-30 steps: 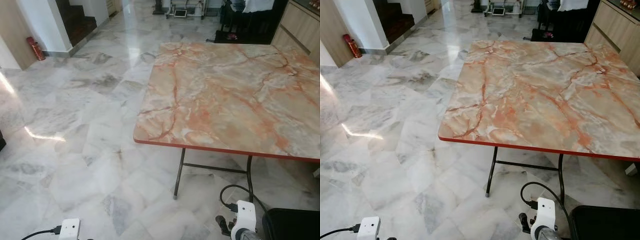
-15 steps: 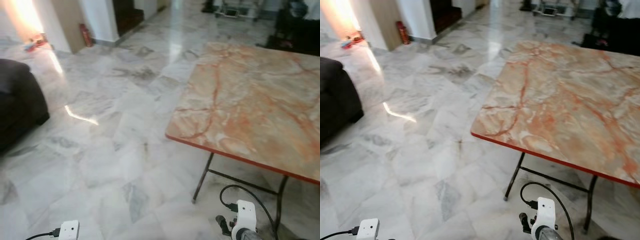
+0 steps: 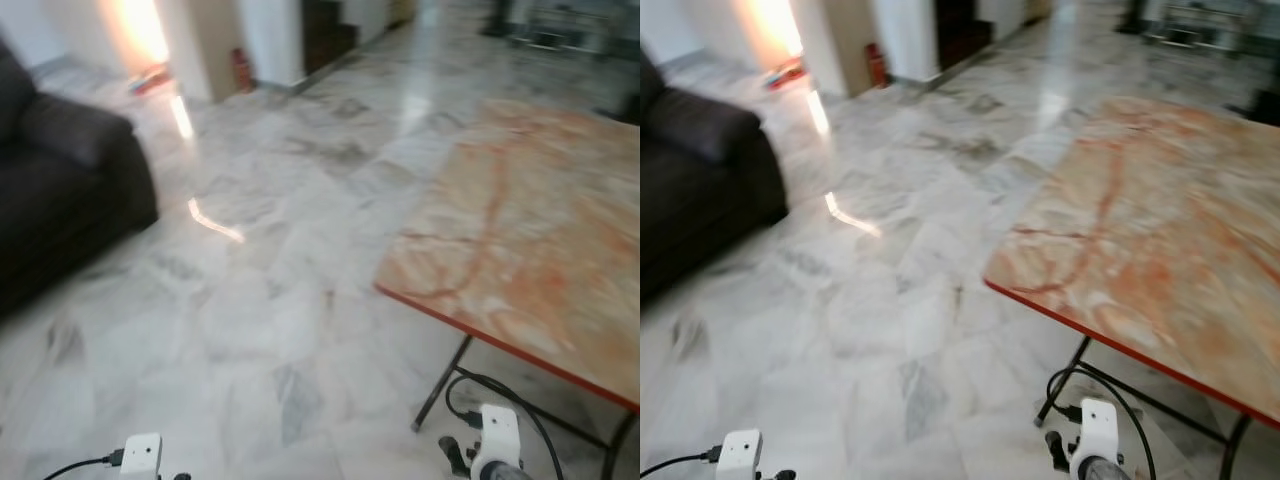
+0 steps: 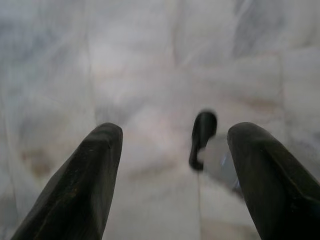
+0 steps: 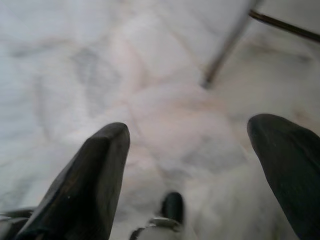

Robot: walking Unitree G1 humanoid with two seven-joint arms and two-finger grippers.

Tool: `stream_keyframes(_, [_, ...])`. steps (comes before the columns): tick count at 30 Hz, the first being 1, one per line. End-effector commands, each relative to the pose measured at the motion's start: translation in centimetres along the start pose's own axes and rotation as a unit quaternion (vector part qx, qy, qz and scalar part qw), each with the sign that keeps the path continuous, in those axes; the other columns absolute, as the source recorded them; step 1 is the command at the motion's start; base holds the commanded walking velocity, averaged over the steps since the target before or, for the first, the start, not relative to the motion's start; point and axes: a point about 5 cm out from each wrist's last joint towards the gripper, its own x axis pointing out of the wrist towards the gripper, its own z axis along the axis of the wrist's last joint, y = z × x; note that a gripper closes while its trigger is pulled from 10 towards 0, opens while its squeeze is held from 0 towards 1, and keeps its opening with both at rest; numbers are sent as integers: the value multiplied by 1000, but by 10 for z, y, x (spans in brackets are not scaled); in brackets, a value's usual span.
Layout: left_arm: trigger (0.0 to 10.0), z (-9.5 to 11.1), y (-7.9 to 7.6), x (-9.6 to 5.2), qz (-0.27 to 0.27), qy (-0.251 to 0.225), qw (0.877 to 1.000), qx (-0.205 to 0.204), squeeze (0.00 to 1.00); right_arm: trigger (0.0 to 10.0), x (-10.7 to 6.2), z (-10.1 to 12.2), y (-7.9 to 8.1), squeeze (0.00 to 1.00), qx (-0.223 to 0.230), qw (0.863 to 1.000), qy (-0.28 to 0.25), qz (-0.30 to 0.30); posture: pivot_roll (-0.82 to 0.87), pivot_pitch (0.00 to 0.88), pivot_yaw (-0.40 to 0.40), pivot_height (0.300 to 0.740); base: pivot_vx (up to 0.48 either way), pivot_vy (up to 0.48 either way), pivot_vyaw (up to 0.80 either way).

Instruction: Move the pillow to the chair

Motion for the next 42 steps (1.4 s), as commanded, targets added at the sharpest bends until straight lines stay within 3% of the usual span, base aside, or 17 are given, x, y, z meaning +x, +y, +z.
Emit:
stream_keyframes(1, [10000,3,0,1,2,-4,1000,-3,0,10000,-2,-7,-5,0,0,1000,11,-7,36,0,-7,740,0,0,619])
stream_keyframes(42, [10000,4,-3,1,4,-4,1000,-23,0,10000,-2,-4,-8,0,-2,1000,13,-8,44,6,-32,740,0,0,585])
